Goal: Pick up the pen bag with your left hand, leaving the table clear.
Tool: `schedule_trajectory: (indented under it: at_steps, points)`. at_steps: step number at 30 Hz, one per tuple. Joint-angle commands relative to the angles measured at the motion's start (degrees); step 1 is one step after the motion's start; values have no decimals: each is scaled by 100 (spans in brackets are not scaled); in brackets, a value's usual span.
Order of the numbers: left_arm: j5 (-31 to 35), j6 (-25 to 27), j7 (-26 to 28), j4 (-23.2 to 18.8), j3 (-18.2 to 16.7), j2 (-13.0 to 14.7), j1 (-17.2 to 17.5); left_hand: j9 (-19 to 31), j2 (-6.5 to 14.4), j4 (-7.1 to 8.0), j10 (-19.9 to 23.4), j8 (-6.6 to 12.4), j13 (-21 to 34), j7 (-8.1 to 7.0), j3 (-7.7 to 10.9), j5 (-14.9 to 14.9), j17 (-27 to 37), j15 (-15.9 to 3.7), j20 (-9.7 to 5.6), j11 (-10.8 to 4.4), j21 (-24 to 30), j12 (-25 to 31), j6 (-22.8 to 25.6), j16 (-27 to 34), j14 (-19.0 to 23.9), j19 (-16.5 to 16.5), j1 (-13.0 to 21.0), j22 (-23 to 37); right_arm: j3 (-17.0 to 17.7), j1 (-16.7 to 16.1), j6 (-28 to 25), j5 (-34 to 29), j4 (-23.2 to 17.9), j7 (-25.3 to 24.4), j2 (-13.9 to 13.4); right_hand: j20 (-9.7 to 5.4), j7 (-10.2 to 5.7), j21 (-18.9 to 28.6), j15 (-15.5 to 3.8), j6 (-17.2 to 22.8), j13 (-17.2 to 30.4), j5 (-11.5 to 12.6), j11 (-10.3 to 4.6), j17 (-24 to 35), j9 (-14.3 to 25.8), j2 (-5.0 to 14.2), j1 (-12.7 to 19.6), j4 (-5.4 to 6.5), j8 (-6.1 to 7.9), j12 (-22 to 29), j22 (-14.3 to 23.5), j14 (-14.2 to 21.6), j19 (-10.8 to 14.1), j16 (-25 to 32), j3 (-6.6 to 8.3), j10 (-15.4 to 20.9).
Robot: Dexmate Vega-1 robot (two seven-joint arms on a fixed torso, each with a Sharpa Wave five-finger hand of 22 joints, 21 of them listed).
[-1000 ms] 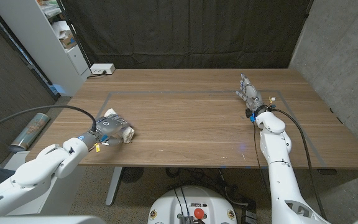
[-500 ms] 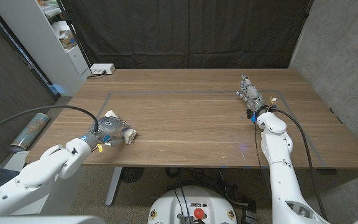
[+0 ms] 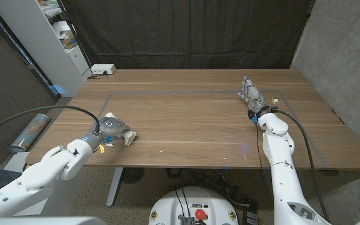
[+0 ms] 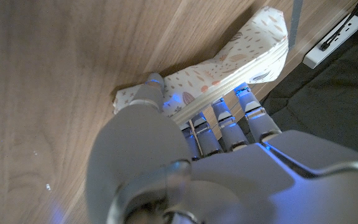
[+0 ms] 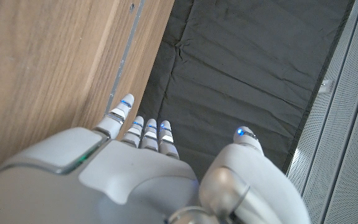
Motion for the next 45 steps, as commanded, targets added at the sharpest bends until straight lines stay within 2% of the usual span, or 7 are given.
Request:
schedule_trajectory:
  at_steps: [1,12,21,28,33,45]
  points:
    - [43,153,-14,-134,26,50,58,18,42,-8,307,102,54,-15,89,-74,11,-730,-36,-29,74,86,282,63,335,134,100,20,16,-29,36,55,-4,55,-3,18,-15,57,-2,0,21,25,-12,34,25,27,30,10,6,48,30,36,41,34,-18,32]
    - [172,304,-192,-313,75,55,20,20,40,16,384,127,82,4,102,-107,-10,-736,-53,-66,80,70,392,26,443,142,74,22,76,-91,68,133,-60,89,-30,19,-12,58,4,-3,22,25,-17,35,25,31,31,10,5,46,30,50,46,38,-27,30]
    - [248,398,-193,-436,-14,3,94,21,33,37,397,123,96,2,99,-120,-15,-728,-40,-52,70,48,409,-14,445,115,38,22,88,-111,76,177,-83,119,-55,27,-11,57,1,-5,22,25,-16,36,24,34,33,9,5,48,29,64,49,41,-34,35]
    - [198,311,-141,-462,-119,-41,117,22,36,-3,409,119,110,0,134,-118,-22,-729,-20,-72,68,25,424,-60,440,109,103,22,86,-131,61,192,-128,118,-62,30,-8,58,2,-4,22,26,-19,36,24,37,35,8,6,48,29,68,53,42,-38,35]
    - [230,285,-171,-461,-170,-54,102,33,69,-15,640,197,138,11,170,-124,-14,-754,-41,-73,82,68,639,-63,567,143,163,21,70,-134,62,192,-127,107,-54,28,-10,58,2,1,22,26,-20,37,24,39,37,8,8,43,29,67,55,40,-41,25]
    - [122,93,-367,-497,-425,-74,63,40,55,7,634,190,157,23,160,-134,-13,-747,-26,-63,82,31,628,-110,554,139,136,21,22,-103,76,158,-101,42,-12,29,-8,57,1,-2,22,25,-17,37,24,43,39,7,7,47,29,70,58,39,-49,34]
